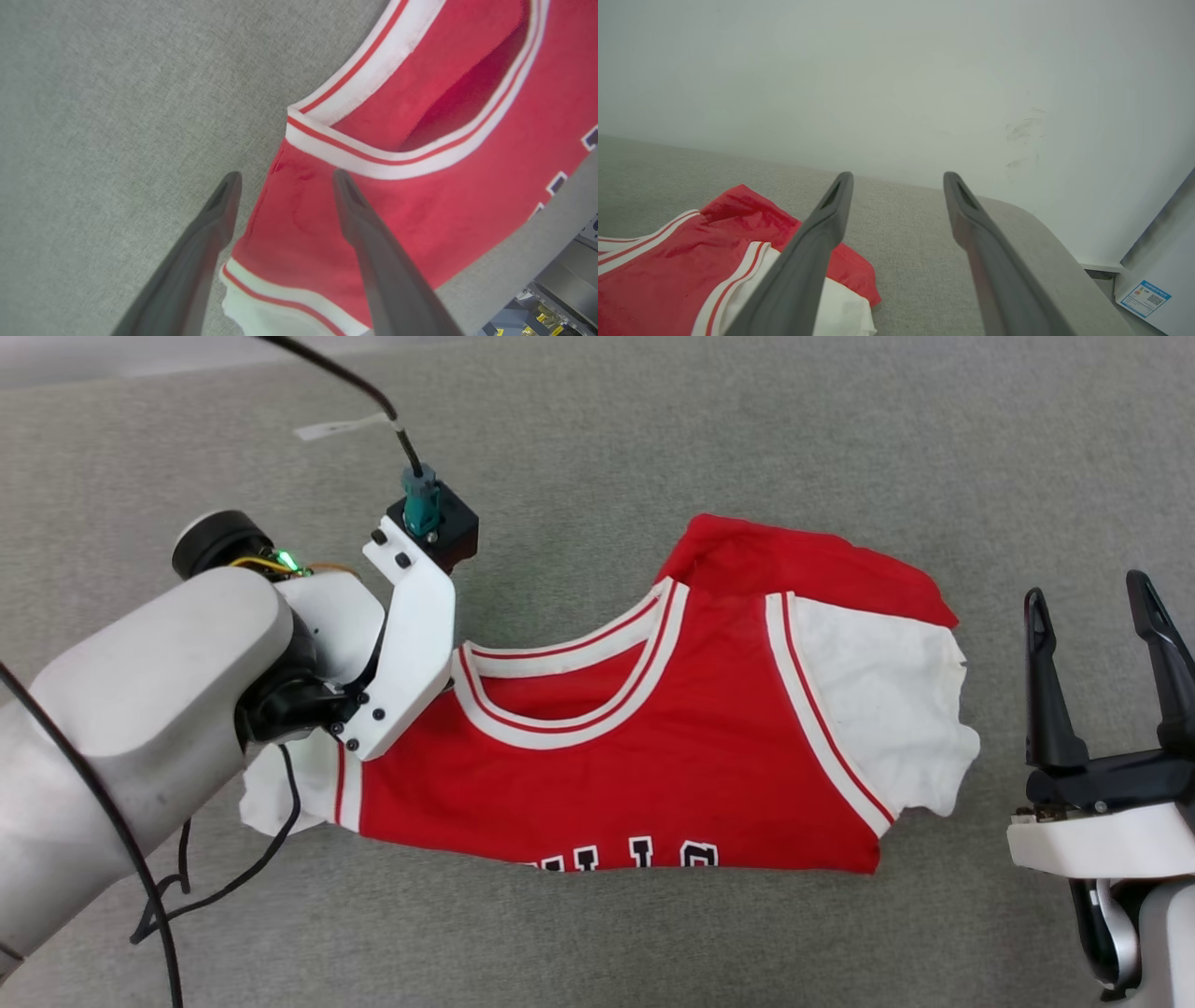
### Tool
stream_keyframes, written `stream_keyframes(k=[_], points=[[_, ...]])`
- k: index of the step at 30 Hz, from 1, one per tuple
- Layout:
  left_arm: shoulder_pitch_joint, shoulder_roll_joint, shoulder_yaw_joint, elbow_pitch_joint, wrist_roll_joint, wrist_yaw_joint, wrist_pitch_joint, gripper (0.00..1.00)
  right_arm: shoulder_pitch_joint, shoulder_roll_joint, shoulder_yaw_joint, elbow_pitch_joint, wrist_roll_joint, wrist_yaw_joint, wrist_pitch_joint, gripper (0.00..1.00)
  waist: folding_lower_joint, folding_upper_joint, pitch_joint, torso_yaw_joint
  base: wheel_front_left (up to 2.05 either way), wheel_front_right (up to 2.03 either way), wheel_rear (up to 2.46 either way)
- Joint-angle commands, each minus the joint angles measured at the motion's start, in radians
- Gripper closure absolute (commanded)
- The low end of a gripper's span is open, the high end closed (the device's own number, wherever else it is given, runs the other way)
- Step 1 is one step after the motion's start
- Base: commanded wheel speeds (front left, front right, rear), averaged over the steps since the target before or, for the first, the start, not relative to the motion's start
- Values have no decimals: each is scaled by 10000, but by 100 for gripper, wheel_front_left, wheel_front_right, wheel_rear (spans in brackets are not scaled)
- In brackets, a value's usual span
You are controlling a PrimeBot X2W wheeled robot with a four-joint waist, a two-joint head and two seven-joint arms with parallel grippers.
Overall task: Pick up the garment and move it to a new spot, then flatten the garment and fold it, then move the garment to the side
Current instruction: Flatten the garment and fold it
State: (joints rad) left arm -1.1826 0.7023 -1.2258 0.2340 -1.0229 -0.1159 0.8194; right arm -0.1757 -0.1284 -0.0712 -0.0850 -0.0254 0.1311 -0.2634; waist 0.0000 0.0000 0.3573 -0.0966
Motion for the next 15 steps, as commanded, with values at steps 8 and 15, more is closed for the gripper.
stream_keyframes(k=[8,15], points=[[682,-288,-537,707,212,-130,863,0,-320,140,97,20,-22,-7,-19,0,0,0,502,-551,0,0,0],[976,-402,-644,690,325,-140,226,100,-246,146,36,70,-80,-7,-19,0,0,0,320,-531,0,0,0]])
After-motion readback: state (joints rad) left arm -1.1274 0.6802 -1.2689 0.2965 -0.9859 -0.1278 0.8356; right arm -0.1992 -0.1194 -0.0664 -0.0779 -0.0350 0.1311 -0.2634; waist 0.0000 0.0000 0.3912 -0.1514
